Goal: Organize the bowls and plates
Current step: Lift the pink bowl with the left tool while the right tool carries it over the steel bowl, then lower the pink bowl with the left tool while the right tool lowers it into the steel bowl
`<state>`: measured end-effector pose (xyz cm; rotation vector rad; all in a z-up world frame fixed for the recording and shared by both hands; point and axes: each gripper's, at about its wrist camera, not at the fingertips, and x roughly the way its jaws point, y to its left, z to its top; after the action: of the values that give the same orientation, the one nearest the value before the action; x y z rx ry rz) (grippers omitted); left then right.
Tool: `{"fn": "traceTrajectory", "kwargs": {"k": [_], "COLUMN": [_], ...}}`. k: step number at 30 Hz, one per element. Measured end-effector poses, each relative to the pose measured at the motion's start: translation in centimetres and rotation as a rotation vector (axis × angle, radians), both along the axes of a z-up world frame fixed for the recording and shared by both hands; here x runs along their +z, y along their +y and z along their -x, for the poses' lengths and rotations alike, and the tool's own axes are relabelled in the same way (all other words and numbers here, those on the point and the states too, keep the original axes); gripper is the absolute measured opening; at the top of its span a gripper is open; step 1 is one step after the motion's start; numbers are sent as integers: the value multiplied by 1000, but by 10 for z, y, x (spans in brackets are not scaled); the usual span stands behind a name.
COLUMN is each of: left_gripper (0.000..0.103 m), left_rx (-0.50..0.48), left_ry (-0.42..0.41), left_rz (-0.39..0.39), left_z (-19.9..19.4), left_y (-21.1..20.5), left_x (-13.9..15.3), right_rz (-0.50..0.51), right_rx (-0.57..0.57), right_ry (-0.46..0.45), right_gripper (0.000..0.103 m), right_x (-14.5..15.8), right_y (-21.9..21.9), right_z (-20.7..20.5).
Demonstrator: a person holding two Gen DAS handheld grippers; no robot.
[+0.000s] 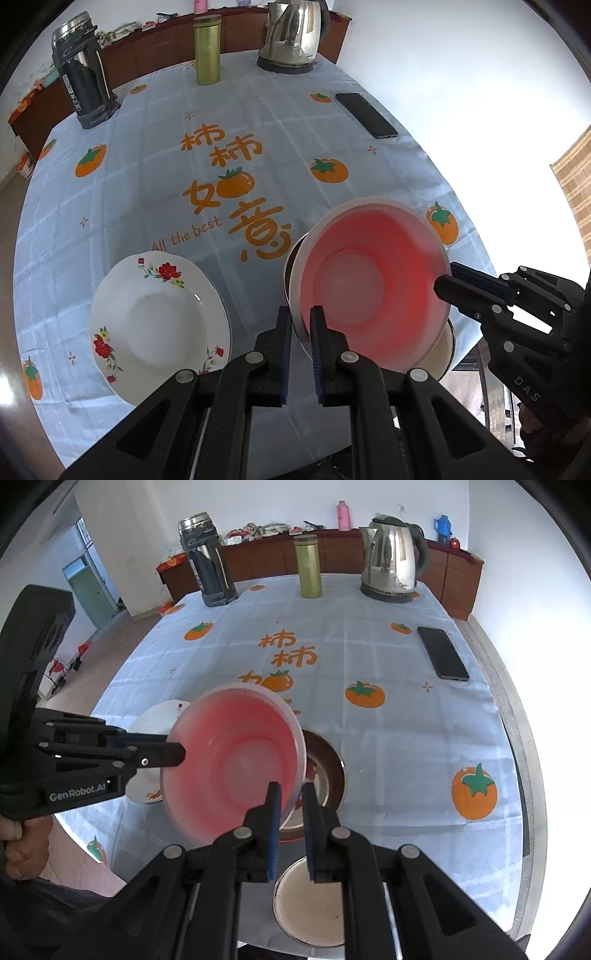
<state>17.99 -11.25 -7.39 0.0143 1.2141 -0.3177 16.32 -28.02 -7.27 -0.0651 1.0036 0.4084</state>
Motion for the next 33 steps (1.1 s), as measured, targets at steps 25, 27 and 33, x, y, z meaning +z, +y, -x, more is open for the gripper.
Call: {"fn": "traceTrajectory", "kwargs": {"k": [25, 27, 33], "left_gripper": [11, 11, 11], "left_rx": [28, 32, 39], "left_ry": [83, 89, 109], "left_rz": [34, 38, 55], "left_z": [-17, -18, -20], "left_y": [-5, -5, -5], "left_x": [-19, -21, -27], "right_rz": [-2, -1, 1], "right_rx": [-15, -15, -20], "right_ry": [51, 55, 69], "right_gripper": [11, 11, 11], "right_x": [-24, -25, -32], "right_y": [-10, -10, -11], "right_z": [-23, -23, -27]}}
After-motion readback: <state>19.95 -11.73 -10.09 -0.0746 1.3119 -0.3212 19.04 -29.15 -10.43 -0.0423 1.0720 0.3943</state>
